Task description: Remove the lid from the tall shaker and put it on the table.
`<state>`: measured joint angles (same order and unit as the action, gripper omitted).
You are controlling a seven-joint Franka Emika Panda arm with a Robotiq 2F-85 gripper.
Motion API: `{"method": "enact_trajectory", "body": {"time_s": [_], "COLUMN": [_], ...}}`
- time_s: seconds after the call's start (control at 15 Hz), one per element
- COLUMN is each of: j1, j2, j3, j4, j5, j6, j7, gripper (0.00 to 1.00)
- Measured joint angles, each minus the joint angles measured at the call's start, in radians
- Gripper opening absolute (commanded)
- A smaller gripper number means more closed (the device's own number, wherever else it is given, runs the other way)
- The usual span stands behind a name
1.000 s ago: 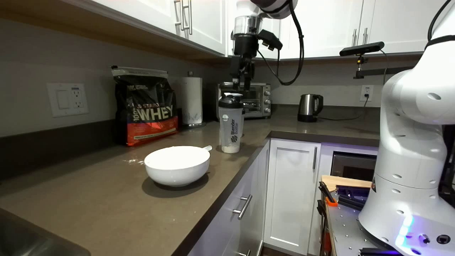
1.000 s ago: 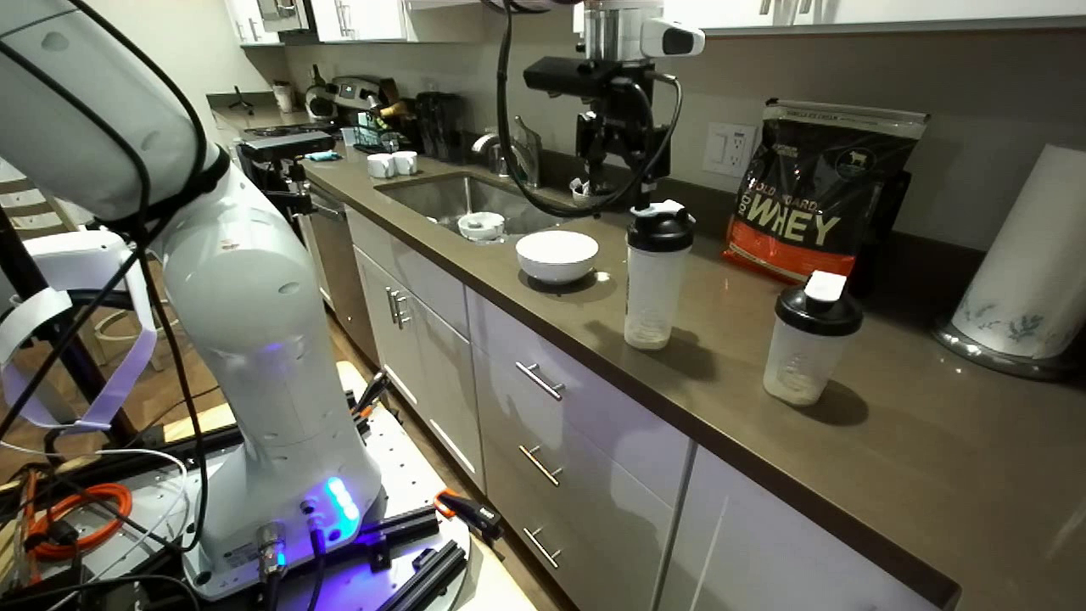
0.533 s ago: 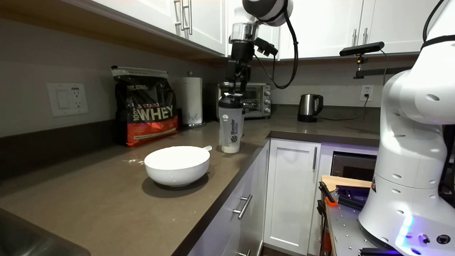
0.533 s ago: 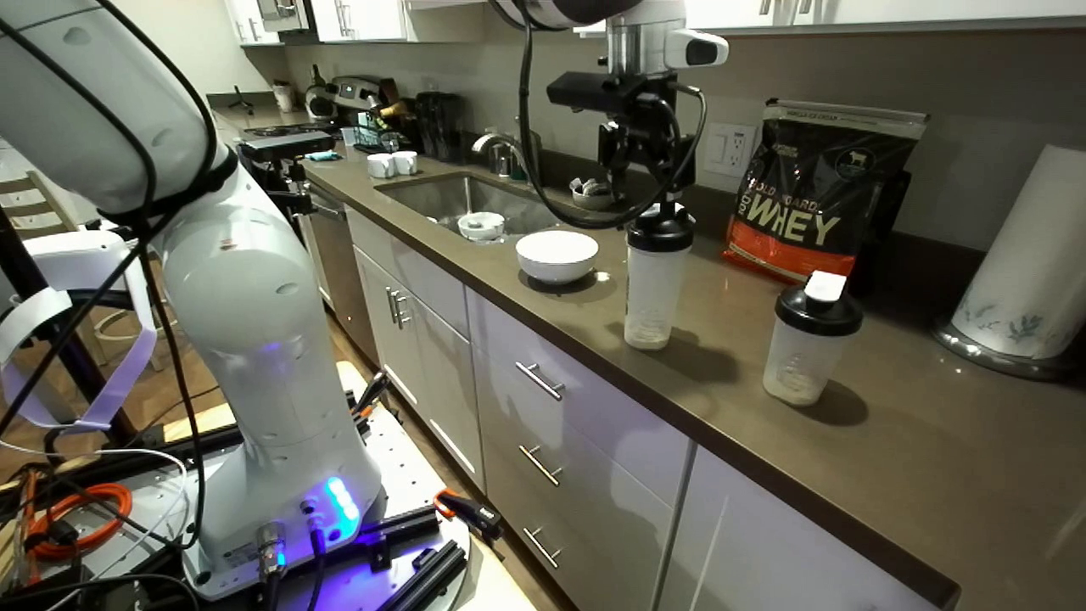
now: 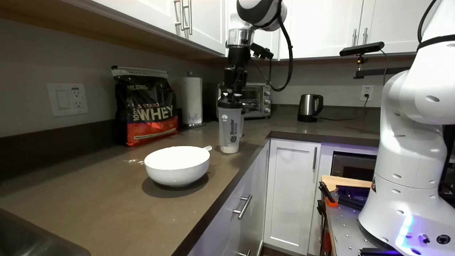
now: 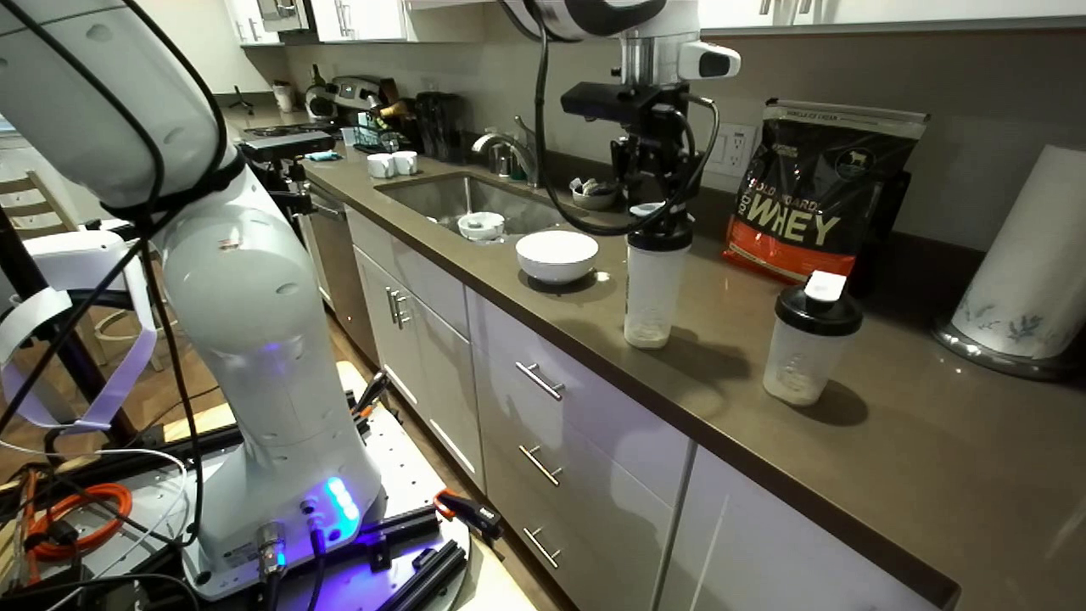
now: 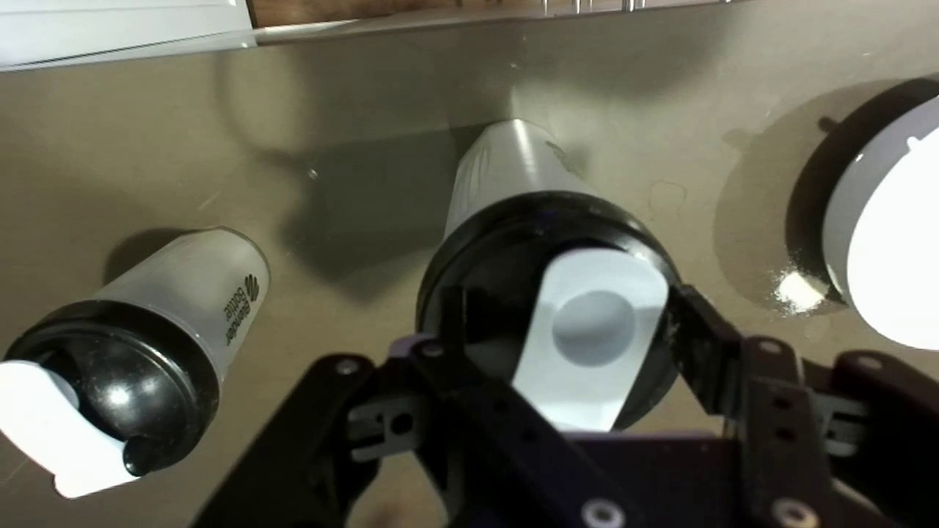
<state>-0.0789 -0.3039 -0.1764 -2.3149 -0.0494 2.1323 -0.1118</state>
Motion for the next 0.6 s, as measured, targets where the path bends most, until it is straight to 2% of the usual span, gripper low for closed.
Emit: {"method": "enact_trajectory", "body": {"time_s": [0.07,0.2,0.33,0.4,0.47,0.6], "j1": [0.0,0.0,0.0,0.0,0.0,-0.001], "j2": [0.004,0.009,0.014,0.016,0.018,0.02], "j3": [0.0,0.0,0.0,0.0,0.0,0.0], "j4": [0.004,0.011,0.014,0.015,0.016,0.02], "j5": [0.0,0.0,0.0,-0.001,-0.002,-0.005], "j6": [0.0,0.0,0.0,0.0,0.0,0.0], "j7": [0.0,0.0,0.0,0.0,0.0,0.0], "gripper": [0.71,0.76,0.89,0.87,0.81,0.74]}}
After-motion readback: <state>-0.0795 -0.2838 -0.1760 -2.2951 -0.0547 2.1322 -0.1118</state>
